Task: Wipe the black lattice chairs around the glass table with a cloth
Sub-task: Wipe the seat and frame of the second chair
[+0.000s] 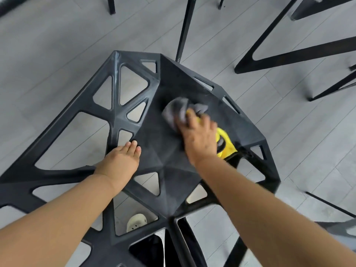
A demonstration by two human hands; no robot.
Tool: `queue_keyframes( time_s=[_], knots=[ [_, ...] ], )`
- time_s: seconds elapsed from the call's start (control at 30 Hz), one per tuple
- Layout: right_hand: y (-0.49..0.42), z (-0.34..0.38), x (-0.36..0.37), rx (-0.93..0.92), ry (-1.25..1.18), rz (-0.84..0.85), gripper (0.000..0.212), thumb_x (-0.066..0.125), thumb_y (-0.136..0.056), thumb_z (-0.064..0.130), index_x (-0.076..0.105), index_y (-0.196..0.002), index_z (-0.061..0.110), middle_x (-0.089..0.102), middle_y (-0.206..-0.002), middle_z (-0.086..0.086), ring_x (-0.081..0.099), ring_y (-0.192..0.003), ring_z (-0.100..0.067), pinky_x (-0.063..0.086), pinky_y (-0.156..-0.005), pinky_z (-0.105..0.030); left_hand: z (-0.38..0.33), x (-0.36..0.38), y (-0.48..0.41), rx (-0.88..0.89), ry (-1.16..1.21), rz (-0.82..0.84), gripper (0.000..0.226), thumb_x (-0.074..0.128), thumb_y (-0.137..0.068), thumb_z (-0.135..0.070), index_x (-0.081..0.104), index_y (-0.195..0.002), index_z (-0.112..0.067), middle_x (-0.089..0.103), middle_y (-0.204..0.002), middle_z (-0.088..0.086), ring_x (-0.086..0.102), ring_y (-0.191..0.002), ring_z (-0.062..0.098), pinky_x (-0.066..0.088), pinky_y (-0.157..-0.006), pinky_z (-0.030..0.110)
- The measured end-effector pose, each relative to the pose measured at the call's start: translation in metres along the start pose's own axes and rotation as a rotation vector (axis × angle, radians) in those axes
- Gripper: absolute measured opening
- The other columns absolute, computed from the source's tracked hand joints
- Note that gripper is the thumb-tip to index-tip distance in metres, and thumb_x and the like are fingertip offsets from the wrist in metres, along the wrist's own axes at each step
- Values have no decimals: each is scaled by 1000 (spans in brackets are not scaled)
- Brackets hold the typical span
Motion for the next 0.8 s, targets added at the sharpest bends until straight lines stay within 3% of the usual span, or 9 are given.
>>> queue_keyframes(
  time_s=[0.07,0.13,0.2,0.3,0.4,0.5,0.57,0.67,0.8],
  knots=[
    [-24,-34,-12,210,-2,-61,70,60,-76,10,39,-140,30,37,-139,-8,39,-110,-39,37,-86,-48,2,-6,-1,-30,18,-88,67,59,-85,2,26,-142,11,26,-148,31,37,-136,34,34,-109,35],
    [-38,-47,-21,362,-55,-64,78,62,-75,5,34,-142,33,32,-143,-7,35,-116,-39,35,-93,-50,3,-5,1,-13,2,-16,66,45,-90,6,11,-147,6,12,-154,28,23,-142,33,26,-113,36],
    [-32,-35,-18,370,-95,-59,71,58,-80,5,35,-141,35,33,-141,-7,34,-115,-39,36,-92,-50,4,-2,3,1,15,93,67,36,-91,9,0,-148,3,2,-156,24,13,-145,32,19,-116,35],
    [24,1,4,213,-64,-51,57,53,-77,12,52,-130,32,51,-122,-6,45,-92,-36,41,-74,-45,1,-1,2,11,5,93,66,34,-93,8,-1,-148,1,1,-157,22,10,-145,30,13,-117,34],
    [92,35,22,53,-144,43,45,50,-71,20,65,-112,33,57,-103,-2,47,-79,-32,44,-66,-41,0,-3,4,-23,11,100,68,37,-93,7,-2,-148,1,0,-157,21,9,-146,29,10,-117,33],
    [126,57,20,-88,-158,266,35,75,-55,21,71,-88,32,56,-92,1,51,-76,-31,45,-60,-40,1,-6,5,-40,23,95,67,37,-93,4,1,-149,0,2,-157,21,12,-145,28,12,-117,32],
    [138,64,12,-200,-150,377,33,76,-63,22,70,-94,30,53,-98,0,51,-88,-32,43,-69,-43,0,-6,6,-56,26,82,67,39,-93,2,3,-149,-1,4,-157,20,13,-145,27,13,-117,32],
    [169,64,6,-424,-77,536,29,51,-90,21,60,-117,22,44,-116,-3,37,-111,-34,32,-88,-46,-2,-7,7,-71,11,107,67,40,-93,1,3,-148,-1,5,-157,20,14,-145,28,13,-117,32],
    [187,58,1,-412,-58,563,32,49,-91,21,56,-122,23,41,-124,-3,33,-116,-34,32,-89,-45,-1,1,5,-103,17,78,68,44,-92,0,5,-149,-2,7,-157,18,15,-145,25,16,-117,31]
  ],
)
Point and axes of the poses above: each hand's wrist, its own y-axis away from the middle knuckle, its own x-axis out of the palm, z = x × y, the point moved 4 cm from there along -y, towards the middle knuckle
